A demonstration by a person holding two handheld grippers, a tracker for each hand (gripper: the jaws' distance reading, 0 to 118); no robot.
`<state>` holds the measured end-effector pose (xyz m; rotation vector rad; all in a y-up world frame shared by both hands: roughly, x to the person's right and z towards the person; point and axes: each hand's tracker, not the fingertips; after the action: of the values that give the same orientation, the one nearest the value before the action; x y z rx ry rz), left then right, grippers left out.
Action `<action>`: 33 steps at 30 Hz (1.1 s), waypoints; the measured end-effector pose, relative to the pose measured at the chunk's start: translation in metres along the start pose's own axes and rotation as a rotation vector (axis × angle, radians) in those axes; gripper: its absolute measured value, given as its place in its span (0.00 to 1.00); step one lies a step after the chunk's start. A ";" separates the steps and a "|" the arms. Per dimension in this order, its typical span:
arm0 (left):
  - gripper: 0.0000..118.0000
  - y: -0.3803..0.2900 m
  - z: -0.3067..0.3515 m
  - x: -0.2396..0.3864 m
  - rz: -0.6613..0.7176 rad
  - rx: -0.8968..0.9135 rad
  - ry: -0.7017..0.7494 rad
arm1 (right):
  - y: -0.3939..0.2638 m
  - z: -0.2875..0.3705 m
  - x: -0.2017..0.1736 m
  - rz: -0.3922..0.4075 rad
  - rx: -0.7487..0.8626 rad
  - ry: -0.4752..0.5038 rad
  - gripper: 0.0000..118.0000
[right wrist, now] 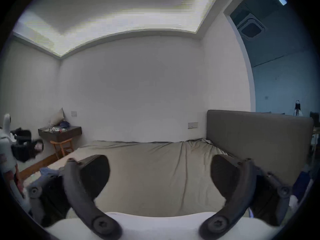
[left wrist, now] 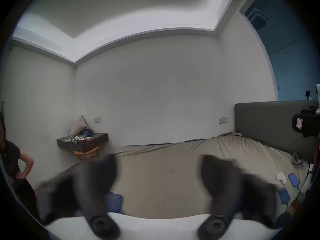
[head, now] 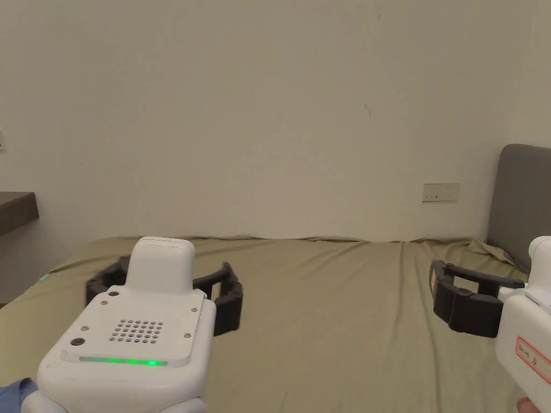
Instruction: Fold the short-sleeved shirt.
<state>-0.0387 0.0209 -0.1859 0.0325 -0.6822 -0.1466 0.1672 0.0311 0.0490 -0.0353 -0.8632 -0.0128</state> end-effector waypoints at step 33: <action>0.00 -0.059 0.101 -0.295 0.152 -0.282 0.644 | -0.024 -0.004 -0.372 0.048 -0.062 1.049 0.03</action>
<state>-0.3360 0.0071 -0.2963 -0.2346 -0.0160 -0.0772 -0.0722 0.0059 -0.2360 -0.0964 0.1875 -0.0109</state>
